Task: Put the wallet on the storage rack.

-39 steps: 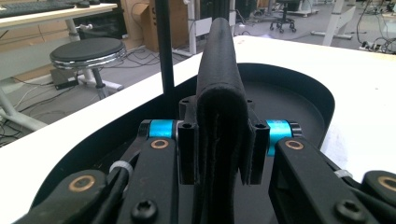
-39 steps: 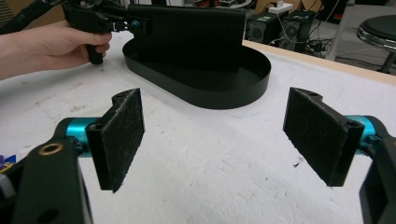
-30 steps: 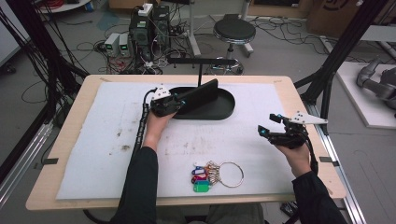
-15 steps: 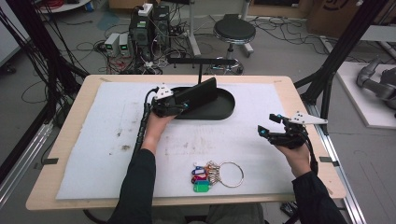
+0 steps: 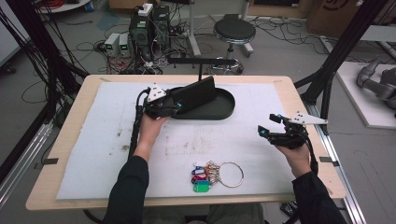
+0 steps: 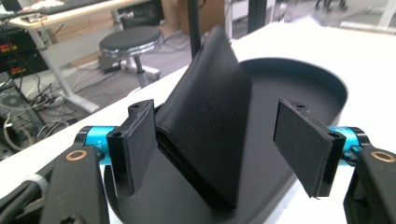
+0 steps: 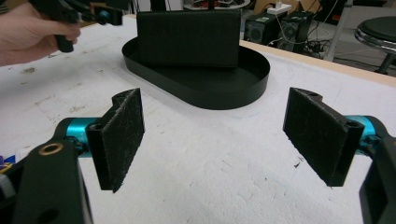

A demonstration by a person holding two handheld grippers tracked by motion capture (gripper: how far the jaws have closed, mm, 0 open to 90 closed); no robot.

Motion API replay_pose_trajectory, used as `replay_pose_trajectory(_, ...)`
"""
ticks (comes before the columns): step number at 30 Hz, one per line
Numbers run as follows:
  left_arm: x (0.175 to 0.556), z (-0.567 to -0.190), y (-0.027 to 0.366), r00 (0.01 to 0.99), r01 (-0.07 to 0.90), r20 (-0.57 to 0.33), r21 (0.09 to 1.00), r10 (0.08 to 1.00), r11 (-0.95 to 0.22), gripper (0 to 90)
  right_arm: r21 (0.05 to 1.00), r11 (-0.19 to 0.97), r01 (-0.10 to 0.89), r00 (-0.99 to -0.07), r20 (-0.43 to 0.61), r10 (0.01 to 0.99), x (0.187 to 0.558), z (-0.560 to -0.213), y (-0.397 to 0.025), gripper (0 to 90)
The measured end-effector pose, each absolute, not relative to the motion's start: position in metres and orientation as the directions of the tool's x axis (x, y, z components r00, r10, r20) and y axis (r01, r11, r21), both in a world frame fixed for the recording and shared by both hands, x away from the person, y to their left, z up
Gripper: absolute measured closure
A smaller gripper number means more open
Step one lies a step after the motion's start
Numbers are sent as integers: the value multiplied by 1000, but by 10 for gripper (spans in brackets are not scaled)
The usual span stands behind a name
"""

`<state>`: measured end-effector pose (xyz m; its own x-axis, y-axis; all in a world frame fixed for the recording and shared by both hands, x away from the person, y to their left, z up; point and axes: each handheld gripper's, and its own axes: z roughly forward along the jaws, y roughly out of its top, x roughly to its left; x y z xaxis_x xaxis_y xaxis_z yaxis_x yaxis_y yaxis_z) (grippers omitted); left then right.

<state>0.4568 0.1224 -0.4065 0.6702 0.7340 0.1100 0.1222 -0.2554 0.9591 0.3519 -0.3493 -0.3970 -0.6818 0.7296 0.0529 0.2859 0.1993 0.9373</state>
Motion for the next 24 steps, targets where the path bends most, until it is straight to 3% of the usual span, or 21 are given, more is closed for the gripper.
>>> replay_pose_trajectory(11, 421, -386, 143, 650, 99, 78, 977, 756, -187, 262, 941, 177, 290, -666, 65, 743, 351, -395, -352, 210)
replay_pose_trajectory(17, 398, -382, 152, 651, 122, 57, 976, 757, -178, 210, 940, 164, 298, -652, 76, 755, 352, -395, -354, 210)
replay_pose_trajectory(24, 361, -391, 159, 651, 181, 17, 968, 759, -176, 210, 938, 178, 299, -654, 66, 754, 351, -396, -353, 210)
